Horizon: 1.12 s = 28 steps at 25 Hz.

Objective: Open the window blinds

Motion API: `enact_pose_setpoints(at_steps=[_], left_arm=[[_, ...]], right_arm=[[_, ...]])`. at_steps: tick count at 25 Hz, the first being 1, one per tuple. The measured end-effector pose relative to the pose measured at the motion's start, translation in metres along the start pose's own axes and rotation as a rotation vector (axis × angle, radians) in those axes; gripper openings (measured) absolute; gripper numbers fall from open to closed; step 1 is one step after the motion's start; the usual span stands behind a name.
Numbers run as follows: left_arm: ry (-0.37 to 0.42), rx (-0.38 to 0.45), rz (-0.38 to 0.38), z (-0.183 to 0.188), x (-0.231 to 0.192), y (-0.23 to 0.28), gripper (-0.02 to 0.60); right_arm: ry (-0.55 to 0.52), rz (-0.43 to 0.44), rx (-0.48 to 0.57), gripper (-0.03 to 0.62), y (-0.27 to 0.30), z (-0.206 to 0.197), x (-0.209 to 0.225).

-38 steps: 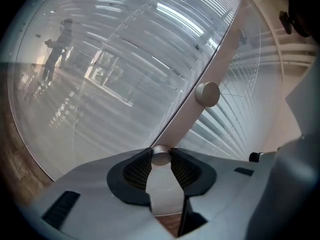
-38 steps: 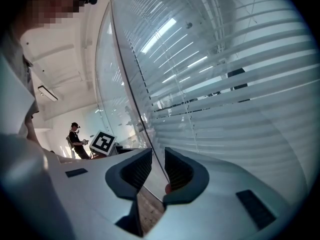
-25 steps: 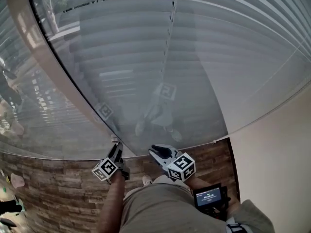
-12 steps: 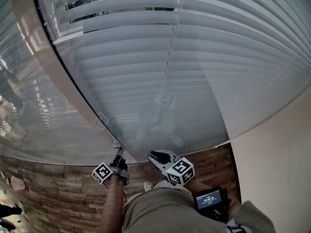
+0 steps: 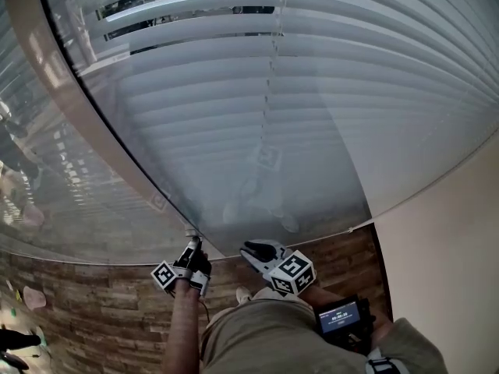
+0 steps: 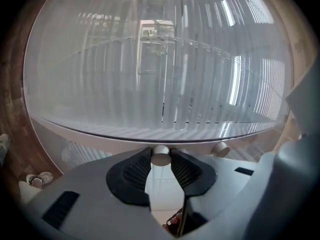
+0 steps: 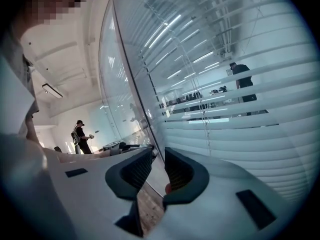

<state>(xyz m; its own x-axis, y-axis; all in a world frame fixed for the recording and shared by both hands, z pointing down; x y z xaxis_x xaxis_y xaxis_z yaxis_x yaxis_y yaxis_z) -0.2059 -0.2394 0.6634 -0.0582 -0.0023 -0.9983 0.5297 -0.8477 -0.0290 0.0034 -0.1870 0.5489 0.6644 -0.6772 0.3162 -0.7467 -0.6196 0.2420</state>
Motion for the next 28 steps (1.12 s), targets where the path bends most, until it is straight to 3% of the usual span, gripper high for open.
enact_pose_setpoints(at_steps=[2,4,5,6,11,12,14,15,19,21,25,28], left_arm=[[0.049,0.004,0.001,0.004,0.006,0.004,0.135],[0.198,0.005,0.031,0.006,0.017,0.008,0.138],[0.303,-0.003,0.069,0.003,0.02,0.007,0.172],[0.43,-0.018,0.121,-0.001,0.023,0.004,0.232],[1.257,-0.14,0.386,-0.018,0.045,0.001,0.268],[1.383,-0.157,0.424,-0.021,0.05,0.002,0.268],[1.518,-0.173,0.477,-0.025,0.056,0.007,0.267],[1.54,-0.174,0.494,-0.027,0.057,0.01,0.265],[1.562,-0.154,0.561,-0.023,0.053,0.012,0.137],[1.545,-0.144,0.57,-0.021,0.052,0.011,0.137],[1.376,-0.106,0.529,-0.01,0.057,0.013,0.135],[1.184,-0.08,0.486,-0.007,0.057,0.013,0.133]], right_arm=[[-0.003,0.001,0.006,0.089,0.002,0.006,0.001],[-0.002,0.001,0.012,0.089,0.003,0.012,0.001],[0.002,0.0,0.011,0.089,0.002,0.012,0.001],[0.007,-0.002,0.008,0.089,0.0,0.011,0.001],[0.012,-0.003,0.017,0.089,0.001,0.012,0.0],[0.015,-0.003,0.015,0.089,0.002,0.012,-0.001],[0.02,-0.001,0.006,0.089,0.003,0.011,-0.003],[0.02,0.002,0.003,0.089,0.004,0.011,-0.003],[0.011,0.015,0.003,0.089,0.006,0.014,-0.005],[0.007,0.012,0.004,0.089,0.005,0.013,-0.004],[0.0,-0.003,0.016,0.089,0.005,0.021,0.0],[0.009,-0.01,0.023,0.088,-0.001,0.023,0.002]])
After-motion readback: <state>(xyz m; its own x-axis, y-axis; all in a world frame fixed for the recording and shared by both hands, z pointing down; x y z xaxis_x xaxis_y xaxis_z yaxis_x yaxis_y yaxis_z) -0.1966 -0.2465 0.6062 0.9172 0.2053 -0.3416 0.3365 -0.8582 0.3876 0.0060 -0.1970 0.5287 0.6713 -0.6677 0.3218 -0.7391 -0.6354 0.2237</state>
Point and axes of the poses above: the fingertips, and each gripper's own axes: y forward along the fingers, x to its right, z out of its top, the point moved 5 cm from there along -y, backward along the fingers, and after that the axes turned 5 degrees about x, right-handed, at the moved point
